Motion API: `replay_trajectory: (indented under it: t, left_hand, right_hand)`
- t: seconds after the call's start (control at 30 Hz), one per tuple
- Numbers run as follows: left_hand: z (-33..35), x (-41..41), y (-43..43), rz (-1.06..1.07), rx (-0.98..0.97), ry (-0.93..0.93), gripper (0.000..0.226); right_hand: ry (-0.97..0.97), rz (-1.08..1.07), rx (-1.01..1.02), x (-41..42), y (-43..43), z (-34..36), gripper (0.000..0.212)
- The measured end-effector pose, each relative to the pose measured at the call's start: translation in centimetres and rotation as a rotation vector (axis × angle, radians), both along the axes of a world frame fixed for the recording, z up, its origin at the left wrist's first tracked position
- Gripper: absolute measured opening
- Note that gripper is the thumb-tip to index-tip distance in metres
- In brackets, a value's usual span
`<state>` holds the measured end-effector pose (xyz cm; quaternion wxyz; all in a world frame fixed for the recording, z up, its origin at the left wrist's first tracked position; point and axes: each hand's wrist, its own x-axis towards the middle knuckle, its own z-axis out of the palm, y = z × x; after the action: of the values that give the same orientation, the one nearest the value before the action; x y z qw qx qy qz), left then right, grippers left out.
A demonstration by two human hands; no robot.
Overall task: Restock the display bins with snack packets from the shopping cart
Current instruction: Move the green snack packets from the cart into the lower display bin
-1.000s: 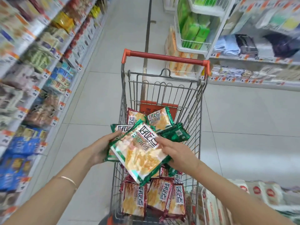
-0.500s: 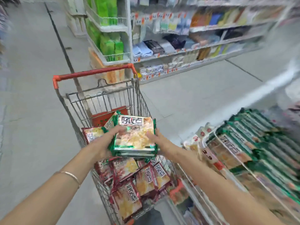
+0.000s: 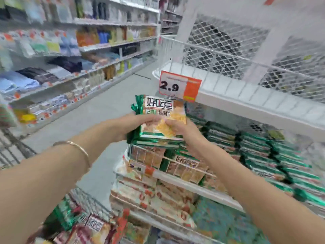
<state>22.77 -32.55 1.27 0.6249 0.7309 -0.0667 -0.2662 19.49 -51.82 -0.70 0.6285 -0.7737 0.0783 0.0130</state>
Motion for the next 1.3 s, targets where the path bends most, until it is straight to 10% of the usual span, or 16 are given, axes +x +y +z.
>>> replay_trajectory:
  t: [0.13,0.3,0.47,0.8,0.9,0.97,1.1,1.3]
  left_hand:
    - [-2.7,5.9,-6.6,0.03,-0.027,-0.127,0.113]
    - [-5.0,9.2,-13.3,-0.003,-0.08,-0.334,0.05]
    - [-6.8,12.4,-18.5,-0.09,-0.05,-0.527,0.037]
    - [-8.3,16.6,-19.2,-0.191,0.291,-0.726,0.072]
    - [-8.6,16.2,-19.1,-0.106,0.257,-0.761,0.113]
    - [-9.0,15.5,-18.3,-0.034,0.375,-1.012,0.142]
    - [-9.7,16.2,-16.6,-0.143,0.809,-1.549,0.125]
    - [-10.0,16.9,-17.0,-0.192,1.083,-1.503,0.116]
  right_hand:
    - [-0.1,-0.136,-0.074,3.0,-5.5,-0.1,0.045]
    - [-0.289,-0.256,-0.245,5.6,-11.1,-2.2,0.069]
    - [-0.415,-0.386,-0.419,7.1,-14.9,-6.2,0.097]
    - [-0.337,-0.188,-0.454,10.3,-16.2,-7.4,0.105]
    - [-0.396,-0.278,-0.465,9.8,-16.3,-7.1,0.12]
    - [-0.541,-0.29,-0.781,9.0,-16.8,-6.5,0.125]
    - [-0.739,0.162,-1.73,9.8,-19.2,-6.7,0.094]
    - [-0.592,0.292,-1.967,11.2,-19.8,-7.4,0.083]
